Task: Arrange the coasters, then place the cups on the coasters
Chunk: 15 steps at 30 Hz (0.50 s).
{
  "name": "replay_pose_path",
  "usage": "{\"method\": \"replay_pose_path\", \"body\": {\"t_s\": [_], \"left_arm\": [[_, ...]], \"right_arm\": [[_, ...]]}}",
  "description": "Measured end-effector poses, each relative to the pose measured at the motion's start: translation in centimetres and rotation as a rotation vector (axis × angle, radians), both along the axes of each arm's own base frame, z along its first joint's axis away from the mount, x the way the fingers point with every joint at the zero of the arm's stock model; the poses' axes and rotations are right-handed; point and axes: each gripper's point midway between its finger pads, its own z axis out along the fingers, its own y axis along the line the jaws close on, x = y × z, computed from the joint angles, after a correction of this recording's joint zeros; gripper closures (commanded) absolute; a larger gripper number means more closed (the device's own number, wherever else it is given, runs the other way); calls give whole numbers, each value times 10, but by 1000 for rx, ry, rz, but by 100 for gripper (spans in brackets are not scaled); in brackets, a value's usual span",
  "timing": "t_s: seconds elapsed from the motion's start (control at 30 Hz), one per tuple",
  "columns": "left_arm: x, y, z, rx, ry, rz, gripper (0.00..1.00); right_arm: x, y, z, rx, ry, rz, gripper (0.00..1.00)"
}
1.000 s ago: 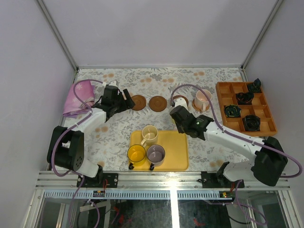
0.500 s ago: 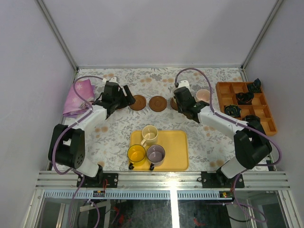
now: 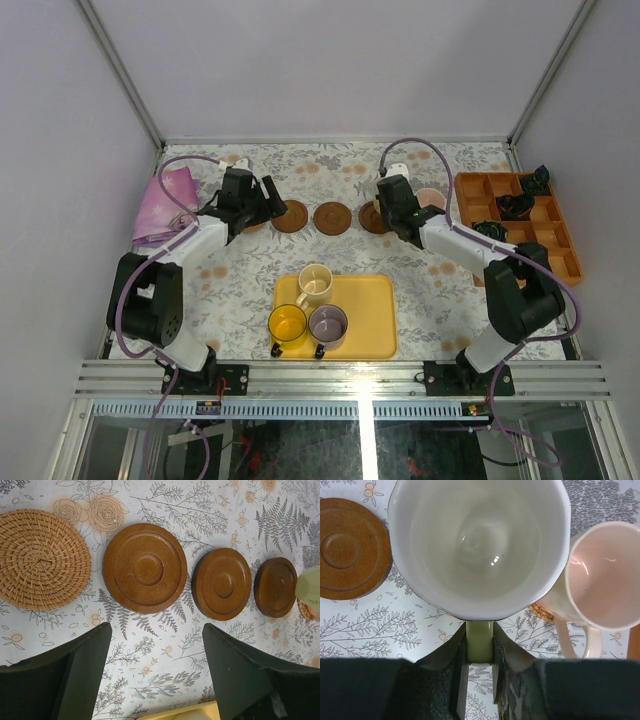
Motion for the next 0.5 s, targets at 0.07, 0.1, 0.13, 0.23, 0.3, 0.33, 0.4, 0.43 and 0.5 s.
{"method": "replay_pose_path", "body": {"t_s": [0.07, 0.1, 0.13, 0.23, 0.3, 0.33, 0.4, 0.43, 0.5], "left_arm": [[0, 0, 0, 1, 1, 0, 26], [0, 0, 0, 0, 1, 0, 26], [1, 0, -1, 1, 3, 0, 26], [3, -1, 1, 0, -1, 0, 26], [4, -1, 2, 0, -2, 0, 26], [3, -1, 1, 0, -2, 0, 26], [3, -1, 1, 0, -1, 0, 26], [4, -1, 1, 0, -1, 0, 26], [4, -1, 0, 1, 1, 0, 26]], "right_arm": [[0, 2, -3, 5, 8, 8, 100], [0, 4, -5, 8, 15, 14, 100], [-1, 5, -8, 9, 22, 18, 100], [-1, 7, -17, 7, 46, 28, 100], [-3, 8, -22, 6, 61, 35, 100], [-3, 9, -23, 8, 64, 37, 100], [-3, 10, -23, 11, 66, 41, 100], [-2, 10, -22, 13, 66, 43, 100], [-1, 12, -21, 19, 63, 46, 100]]}}
